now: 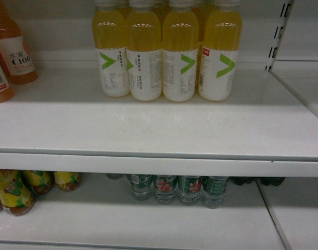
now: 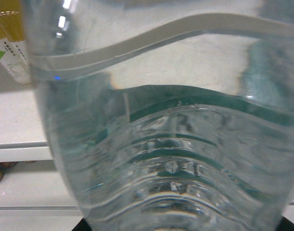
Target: Move water from second to third shelf
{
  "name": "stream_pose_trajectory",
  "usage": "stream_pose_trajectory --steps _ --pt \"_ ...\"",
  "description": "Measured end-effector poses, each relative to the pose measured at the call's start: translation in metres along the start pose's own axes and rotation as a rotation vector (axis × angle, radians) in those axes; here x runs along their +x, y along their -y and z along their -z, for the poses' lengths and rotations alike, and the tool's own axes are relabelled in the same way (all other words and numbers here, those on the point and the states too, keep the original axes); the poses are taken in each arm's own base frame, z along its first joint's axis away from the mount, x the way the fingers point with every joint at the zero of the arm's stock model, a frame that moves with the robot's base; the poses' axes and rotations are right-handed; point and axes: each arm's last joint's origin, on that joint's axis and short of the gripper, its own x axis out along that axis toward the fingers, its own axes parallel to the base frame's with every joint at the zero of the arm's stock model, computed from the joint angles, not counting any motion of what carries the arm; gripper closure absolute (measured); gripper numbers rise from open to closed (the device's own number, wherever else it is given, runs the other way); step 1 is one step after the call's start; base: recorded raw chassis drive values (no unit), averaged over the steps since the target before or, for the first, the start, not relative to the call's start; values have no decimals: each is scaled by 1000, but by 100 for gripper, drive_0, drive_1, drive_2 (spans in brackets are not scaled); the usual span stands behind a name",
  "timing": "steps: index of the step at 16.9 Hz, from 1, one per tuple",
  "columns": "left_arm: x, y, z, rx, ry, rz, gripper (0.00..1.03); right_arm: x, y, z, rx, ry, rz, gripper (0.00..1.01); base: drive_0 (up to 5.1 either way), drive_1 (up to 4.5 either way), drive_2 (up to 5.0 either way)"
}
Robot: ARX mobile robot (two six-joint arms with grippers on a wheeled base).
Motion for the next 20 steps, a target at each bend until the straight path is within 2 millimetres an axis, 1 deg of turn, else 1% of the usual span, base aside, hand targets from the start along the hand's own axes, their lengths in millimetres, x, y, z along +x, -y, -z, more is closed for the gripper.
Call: stream_pose_trajectory --steps 9,20 --pt "0 0 0 0 -1 0 5 0 1 0 1 2 9 61 0 0 0" --pt "0 0 0 0 0 0 5 0 1 0 1 -1 6 61 -495 238 238"
